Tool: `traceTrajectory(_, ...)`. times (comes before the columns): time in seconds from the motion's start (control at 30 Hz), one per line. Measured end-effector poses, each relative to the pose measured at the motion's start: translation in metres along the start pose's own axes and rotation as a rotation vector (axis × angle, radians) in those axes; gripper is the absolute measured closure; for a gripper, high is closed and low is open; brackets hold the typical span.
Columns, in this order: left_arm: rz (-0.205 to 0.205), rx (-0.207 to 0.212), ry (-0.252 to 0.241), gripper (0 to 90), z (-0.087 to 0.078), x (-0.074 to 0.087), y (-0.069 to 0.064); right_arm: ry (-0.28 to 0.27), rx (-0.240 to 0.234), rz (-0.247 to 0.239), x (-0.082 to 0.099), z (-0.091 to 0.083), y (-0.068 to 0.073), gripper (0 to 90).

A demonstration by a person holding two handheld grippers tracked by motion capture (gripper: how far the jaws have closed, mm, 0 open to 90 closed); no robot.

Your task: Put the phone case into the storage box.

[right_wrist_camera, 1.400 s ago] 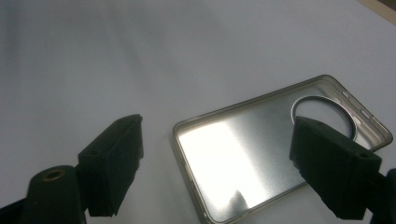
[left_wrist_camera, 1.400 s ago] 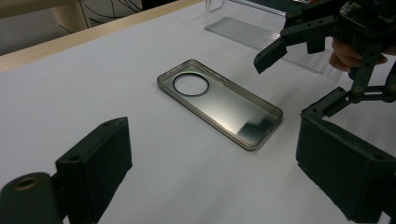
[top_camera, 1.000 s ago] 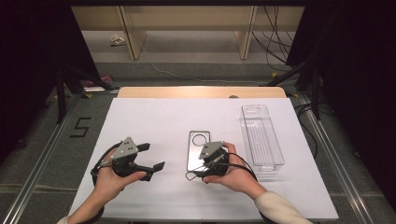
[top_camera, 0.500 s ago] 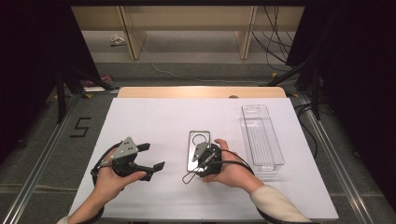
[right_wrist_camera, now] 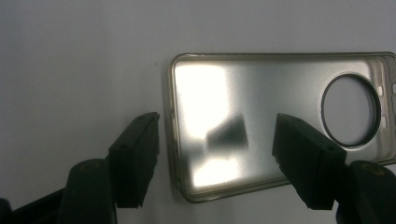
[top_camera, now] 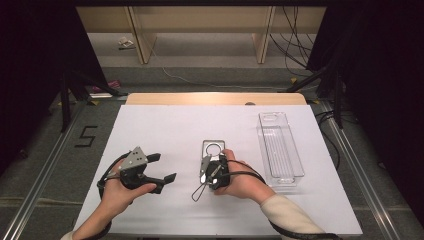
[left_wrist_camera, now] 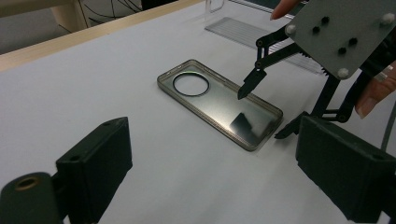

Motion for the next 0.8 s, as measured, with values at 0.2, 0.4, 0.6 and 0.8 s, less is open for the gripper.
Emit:
traceTrajectory(0.2, 0.001, 0.0, 0.001, 10.1, 0.0001, 0.0001, 0.0, 0.034, -0.009, -0.009, 0.0003, 0.0015, 0.001, 34.4)
traceTrajectory(0.4, 0.0, 0.0, 0.0, 10.1, 0.0, -0.0001, -0.0001, 0.051, -0.003, -0.031, -0.0006, 0.0024, -0.0004, 35.9)
traceTrajectory(0.6, 0.0, 0.0, -0.001, 10.1, 0.0, -0.0002, 0.0, 0.051, -0.008, -0.035, -0.0021, 0.0029, 0.0009, 39.3)
traceTrajectory(0.8, 0.001, 0.0, 0.0, 10.1, 0.0001, -0.0001, -0.0002, 0.059, -0.027, -0.055, -0.0033, 0.0019, 0.0036, 47.7)
Point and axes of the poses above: each handheld gripper's, and its own axes: z roughly forward along the jaws, x roughly out of its underside, y roughly to its left, the point moved 9 cm from there along z, roughly forward along the jaws, and after that the axes turned 11 degrees about -z, right-handed, at the moved point
